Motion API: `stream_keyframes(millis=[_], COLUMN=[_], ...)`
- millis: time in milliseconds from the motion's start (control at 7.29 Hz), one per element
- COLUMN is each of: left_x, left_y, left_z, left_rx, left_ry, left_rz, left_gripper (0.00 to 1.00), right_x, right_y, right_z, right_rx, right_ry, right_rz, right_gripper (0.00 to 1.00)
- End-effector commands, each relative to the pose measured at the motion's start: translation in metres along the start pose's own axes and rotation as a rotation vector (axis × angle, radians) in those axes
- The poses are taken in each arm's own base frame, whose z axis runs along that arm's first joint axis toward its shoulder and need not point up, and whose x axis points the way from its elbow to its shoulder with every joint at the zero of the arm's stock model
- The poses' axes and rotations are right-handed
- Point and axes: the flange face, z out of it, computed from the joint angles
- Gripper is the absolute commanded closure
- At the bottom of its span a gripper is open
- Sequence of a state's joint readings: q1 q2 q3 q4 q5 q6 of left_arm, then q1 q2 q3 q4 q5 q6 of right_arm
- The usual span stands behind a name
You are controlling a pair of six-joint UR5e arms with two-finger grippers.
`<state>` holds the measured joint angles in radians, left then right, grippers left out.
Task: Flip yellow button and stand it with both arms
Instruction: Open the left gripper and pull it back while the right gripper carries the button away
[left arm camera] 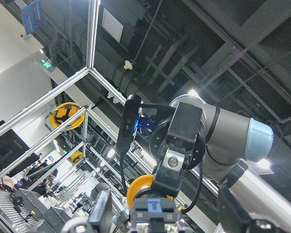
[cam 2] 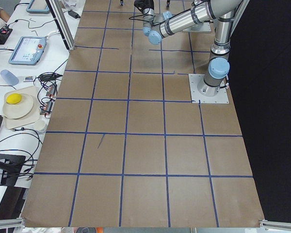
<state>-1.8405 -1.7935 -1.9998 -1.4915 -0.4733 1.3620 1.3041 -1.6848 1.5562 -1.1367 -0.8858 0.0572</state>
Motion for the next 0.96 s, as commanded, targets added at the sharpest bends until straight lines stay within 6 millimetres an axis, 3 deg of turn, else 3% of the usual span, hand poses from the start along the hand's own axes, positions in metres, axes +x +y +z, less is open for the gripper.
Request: stream_keyframes(millis=[0, 137, 411, 685, 823], left_x=[0.002, 0.016, 0.068, 0.134, 0.149], left_y=[-0.037, -0.065, -0.112, -0.127, -0.125], left_z=[-0.029, -0.047, -0.061, -0.053, -0.058], left_rx=[-0.255, -0.391, -0.641, -0.737, -0.792], left_ry=[-0.121, -0.226, -0.511, -0.797, -0.949], left_rz=[0.043, 0.030, 0.035, -0.019, -0.041], left_gripper=[0.00, 0.00, 0.00, 0.00, 0.00], right_x=[0.010, 0.018, 0.027, 0.046, 0.071], right_y=[-0.002, -0.001, 0.006, -0.003, -0.017], right_z=[-0.010, -0.017, -0.023, -0.034, -0.042], right_rx=[0.019, 0.036, 0.061, 0.090, 0.094], right_ry=[0.025, 0.068, 0.176, 0.363, 0.493], right_rz=[0.019, 0.027, -0.015, -0.203, -0.276], right_gripper=[0.81, 0.81, 0.82, 0.84, 0.86])
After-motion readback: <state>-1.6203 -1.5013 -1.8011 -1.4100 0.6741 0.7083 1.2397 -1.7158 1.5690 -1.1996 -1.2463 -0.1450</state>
